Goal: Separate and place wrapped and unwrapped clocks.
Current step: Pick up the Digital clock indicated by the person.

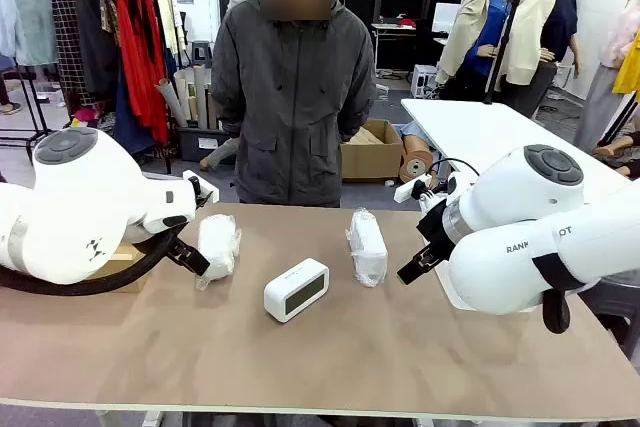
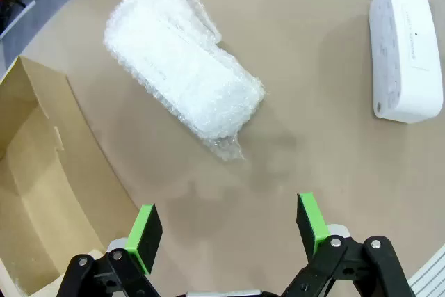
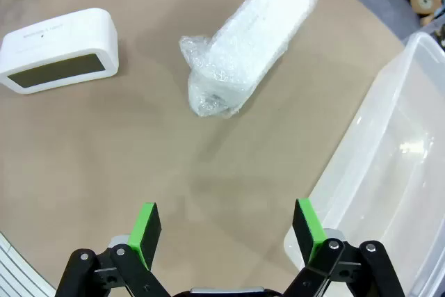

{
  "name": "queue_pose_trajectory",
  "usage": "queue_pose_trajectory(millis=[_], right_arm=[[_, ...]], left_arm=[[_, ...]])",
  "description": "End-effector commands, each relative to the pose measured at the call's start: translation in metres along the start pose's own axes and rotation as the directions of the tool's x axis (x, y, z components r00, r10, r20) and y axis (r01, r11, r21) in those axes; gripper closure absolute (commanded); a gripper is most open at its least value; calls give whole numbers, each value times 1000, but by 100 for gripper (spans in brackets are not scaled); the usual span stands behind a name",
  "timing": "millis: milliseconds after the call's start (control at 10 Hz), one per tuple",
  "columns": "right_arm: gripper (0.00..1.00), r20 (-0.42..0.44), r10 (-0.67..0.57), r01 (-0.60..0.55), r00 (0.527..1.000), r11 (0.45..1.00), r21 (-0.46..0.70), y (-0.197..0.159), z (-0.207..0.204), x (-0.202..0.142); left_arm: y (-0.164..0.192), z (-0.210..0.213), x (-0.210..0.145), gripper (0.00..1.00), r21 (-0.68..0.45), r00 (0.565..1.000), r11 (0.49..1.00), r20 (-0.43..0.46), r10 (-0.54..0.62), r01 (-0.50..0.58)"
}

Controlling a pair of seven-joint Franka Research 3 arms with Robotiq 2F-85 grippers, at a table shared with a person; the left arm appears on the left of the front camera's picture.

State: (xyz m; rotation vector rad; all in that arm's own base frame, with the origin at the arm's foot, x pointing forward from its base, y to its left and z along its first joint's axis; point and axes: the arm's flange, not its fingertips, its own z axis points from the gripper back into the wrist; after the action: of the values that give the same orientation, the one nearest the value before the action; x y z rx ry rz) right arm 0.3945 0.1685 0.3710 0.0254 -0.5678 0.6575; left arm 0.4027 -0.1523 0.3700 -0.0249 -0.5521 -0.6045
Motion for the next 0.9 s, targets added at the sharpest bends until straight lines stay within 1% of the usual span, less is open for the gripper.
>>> queue_pose_trajectory(millis=[0, 800], right_arm=[[0, 0, 0, 0, 1000, 1000, 0, 0, 0, 0], [0, 0, 0, 0, 1000, 1000, 0, 0, 0, 0]], left_arm=[[0, 0, 0, 0, 0, 1000, 1000, 0, 0, 0], [0, 0, 0, 0, 0, 1000, 1000, 0, 0, 0]])
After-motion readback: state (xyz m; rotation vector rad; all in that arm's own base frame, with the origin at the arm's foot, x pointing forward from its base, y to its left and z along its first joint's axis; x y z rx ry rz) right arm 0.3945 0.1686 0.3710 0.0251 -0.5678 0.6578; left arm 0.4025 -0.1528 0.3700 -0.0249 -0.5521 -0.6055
